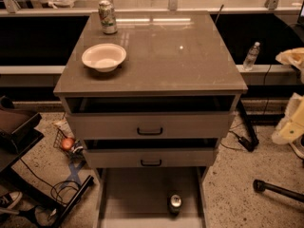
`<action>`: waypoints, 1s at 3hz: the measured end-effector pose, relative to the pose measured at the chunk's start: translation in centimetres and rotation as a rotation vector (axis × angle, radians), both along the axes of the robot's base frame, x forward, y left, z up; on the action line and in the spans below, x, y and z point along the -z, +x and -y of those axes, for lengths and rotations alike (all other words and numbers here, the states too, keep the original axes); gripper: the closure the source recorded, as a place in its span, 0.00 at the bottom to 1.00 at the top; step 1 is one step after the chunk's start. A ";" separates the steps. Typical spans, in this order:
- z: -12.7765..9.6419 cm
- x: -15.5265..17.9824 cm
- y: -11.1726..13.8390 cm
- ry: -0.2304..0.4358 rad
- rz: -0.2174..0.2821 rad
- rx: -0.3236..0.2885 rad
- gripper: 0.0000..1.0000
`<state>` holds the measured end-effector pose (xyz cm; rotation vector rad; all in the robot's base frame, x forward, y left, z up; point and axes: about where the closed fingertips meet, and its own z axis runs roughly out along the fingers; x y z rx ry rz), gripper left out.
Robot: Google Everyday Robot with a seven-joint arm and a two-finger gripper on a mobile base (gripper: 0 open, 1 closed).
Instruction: Pick green can from bottom drawer and place on counter
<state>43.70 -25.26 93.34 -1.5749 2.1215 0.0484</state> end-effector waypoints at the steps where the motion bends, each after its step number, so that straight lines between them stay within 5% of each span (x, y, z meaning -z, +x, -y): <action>1: 1.7 2.5 -0.8 0.125 0.045 -0.074 0.00; 2: 1.6 2.5 -0.8 0.125 0.044 -0.072 0.00; 3: 2.5 5.2 -0.3 0.194 0.070 -0.062 0.00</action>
Offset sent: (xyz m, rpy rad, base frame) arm -0.0058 -0.0166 -0.0238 0.1093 -0.0288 0.0431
